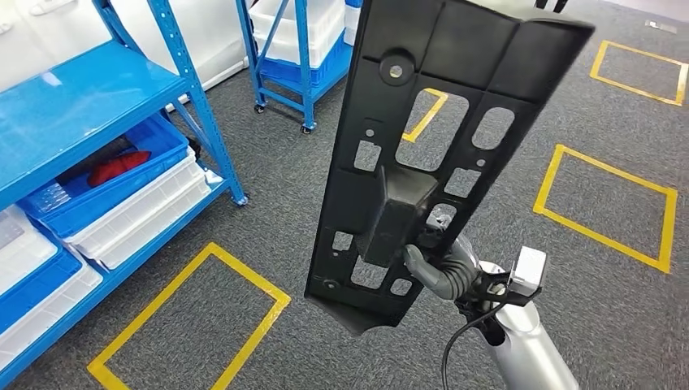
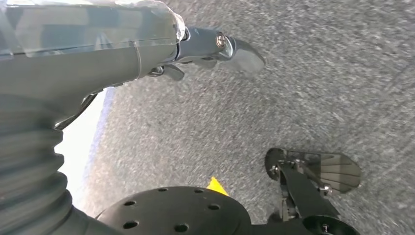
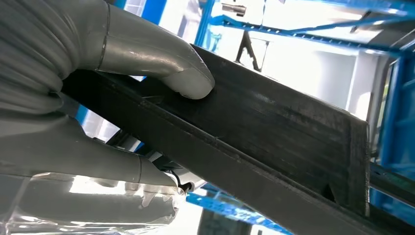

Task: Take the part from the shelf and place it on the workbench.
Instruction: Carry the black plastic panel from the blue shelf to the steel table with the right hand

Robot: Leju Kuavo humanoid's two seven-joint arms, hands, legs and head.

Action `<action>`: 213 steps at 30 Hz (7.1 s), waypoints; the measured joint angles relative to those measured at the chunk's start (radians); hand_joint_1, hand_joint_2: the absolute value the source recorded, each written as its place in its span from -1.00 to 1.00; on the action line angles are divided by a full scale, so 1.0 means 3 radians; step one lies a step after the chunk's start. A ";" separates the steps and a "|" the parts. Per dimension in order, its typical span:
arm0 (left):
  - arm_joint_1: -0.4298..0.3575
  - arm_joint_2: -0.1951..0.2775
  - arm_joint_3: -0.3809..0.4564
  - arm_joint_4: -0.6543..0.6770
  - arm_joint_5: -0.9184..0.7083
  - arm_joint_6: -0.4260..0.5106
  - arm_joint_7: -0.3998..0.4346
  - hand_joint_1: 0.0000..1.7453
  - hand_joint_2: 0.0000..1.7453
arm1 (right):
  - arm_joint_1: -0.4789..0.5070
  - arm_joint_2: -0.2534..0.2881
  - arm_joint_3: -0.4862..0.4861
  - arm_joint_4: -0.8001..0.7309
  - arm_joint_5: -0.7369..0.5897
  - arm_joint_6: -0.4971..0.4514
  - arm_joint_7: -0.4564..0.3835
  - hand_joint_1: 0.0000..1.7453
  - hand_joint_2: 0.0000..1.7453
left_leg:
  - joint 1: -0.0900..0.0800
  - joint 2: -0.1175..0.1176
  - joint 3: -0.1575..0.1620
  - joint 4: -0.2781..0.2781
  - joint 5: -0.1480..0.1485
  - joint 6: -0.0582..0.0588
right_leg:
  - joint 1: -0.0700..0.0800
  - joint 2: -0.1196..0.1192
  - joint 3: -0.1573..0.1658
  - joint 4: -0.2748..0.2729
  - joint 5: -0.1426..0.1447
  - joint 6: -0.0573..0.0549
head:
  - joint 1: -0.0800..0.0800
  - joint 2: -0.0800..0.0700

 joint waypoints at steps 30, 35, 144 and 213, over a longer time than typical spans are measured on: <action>0.0016 -0.0028 0.0138 -0.0004 -0.0268 0.0069 -0.0185 -1.00 1.00 | 0.0016 -0.0196 0.0086 0.0521 -0.0204 -0.0140 -0.0471 1.00 1.00 | -0.0024 -0.0053 -0.0057 0.0041 -0.0005 0.0040 | 0.0032 0.0017 -0.0075 0.0073 -0.0057 -0.0011 | 0.0001 0.0000; 0.0027 -0.0010 0.0104 -0.0004 -0.0322 0.0108 -0.0379 -1.00 1.00 | 0.0154 -0.0216 -0.0005 0.0436 -0.0202 -0.0131 -0.0473 1.00 1.00 | -0.0051 0.0135 -0.0009 0.0045 -0.0061 -0.0017 | 0.0073 -0.0229 0.0427 -0.0847 0.0298 -0.0068 | 0.0000 0.0000; -0.0004 0.0292 -0.0132 -0.0017 -0.1182 -0.0207 -0.0243 -1.00 1.00 | 0.0999 0.0578 -0.0857 -0.0443 0.0310 -0.0062 -0.0259 1.00 1.00 | -0.0021 -0.0344 -0.0102 0.0073 -0.0009 -0.0051 | 0.0047 0.0392 0.0545 -0.0916 0.0230 -0.0111 | -0.0002 0.0000; -0.0017 0.0194 0.0036 -0.0024 -0.1226 -0.0234 -0.0350 -1.00 1.00 | 0.0804 0.0566 -0.0814 -0.0624 0.0375 -0.0138 -0.0161 1.00 1.00 | -0.0006 -0.0108 -0.0083 0.0067 -0.0046 0.0072 | 0.0033 0.0024 0.0108 -0.0034 -0.0178 0.0049 | -0.0001 0.0000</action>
